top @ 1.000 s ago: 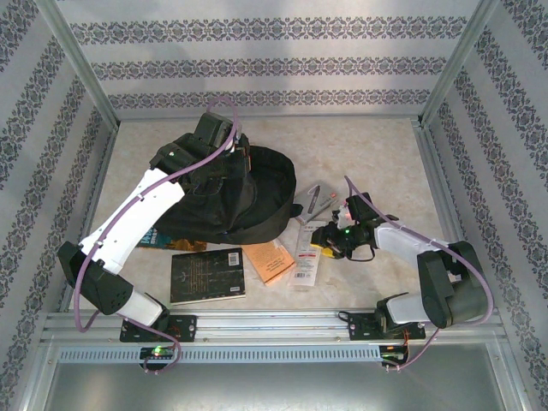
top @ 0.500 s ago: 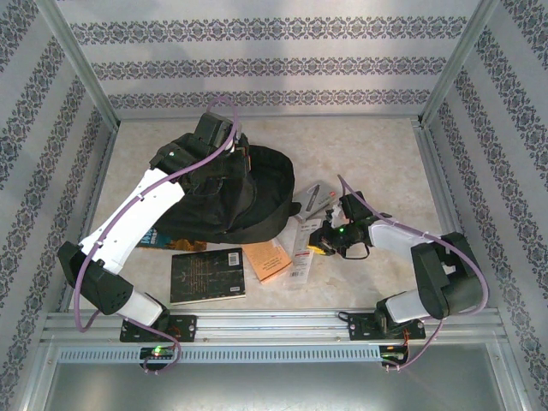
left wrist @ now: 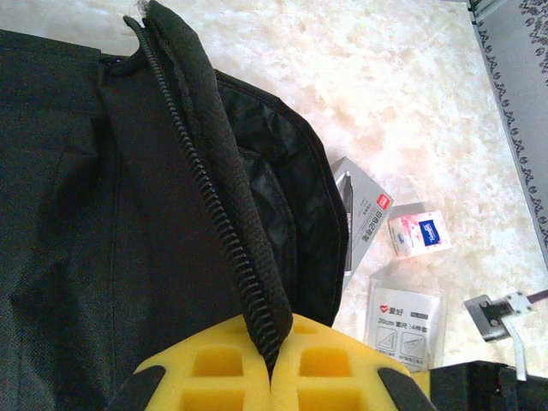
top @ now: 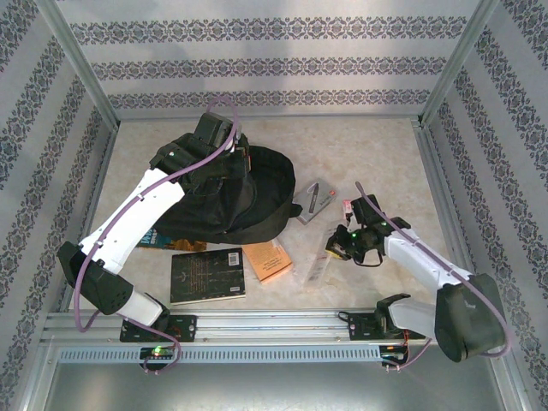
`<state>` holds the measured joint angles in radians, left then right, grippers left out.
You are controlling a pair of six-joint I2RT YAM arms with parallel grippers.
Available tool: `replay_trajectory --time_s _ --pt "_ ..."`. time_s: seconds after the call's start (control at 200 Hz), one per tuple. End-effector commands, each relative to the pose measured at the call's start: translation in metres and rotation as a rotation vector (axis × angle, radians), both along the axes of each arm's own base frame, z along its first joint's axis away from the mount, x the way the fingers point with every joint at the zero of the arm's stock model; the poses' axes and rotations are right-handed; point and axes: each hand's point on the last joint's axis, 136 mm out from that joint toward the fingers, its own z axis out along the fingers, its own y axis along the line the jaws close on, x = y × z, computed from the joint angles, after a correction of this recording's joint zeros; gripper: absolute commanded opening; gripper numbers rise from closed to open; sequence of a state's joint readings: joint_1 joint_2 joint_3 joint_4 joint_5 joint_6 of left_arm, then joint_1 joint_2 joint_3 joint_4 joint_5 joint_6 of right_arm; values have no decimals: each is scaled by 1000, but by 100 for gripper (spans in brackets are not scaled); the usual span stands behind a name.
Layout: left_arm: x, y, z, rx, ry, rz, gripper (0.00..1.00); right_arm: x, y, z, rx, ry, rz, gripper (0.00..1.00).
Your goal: Pack the student bag
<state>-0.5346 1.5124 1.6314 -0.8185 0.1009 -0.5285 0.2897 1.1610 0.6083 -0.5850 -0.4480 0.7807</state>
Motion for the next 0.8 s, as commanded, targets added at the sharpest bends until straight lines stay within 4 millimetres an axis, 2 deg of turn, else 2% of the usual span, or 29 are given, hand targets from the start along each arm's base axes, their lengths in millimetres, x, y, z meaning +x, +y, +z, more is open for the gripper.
replay_trajectory --time_s 0.0,0.115,0.28,0.35,0.405,0.435,0.485,0.595,0.709,0.799 --pt "3 4 29 -27 -82 7 0 1 -17 19 -83 -21 -41 0" --pt "1 5 31 -27 -86 5 0 18 -18 61 -92 -147 -36 0" --pt "-2 3 37 -41 -101 -10 0 60 -9 150 -11 -460 -63 0" --pt "-2 4 42 -44 -110 -11 0 81 0 180 55 -564 -92 1" --pt "-2 4 45 -47 -120 -12 0 99 17 200 150 -614 -88 7" --pt "-2 4 47 -48 -123 -14 0 108 26 208 178 -633 -76 7" --pt "-2 4 50 -50 -131 -14 0 122 39 221 186 -676 -53 0" --pt "-4 5 57 -56 -147 -16 0 152 54 247 115 -826 -85 0" --pt "-4 6 64 -62 -162 -13 0 184 69 255 177 -911 -157 0" --pt "-4 6 72 -72 -179 -13 0 202 84 248 246 -945 -216 0"
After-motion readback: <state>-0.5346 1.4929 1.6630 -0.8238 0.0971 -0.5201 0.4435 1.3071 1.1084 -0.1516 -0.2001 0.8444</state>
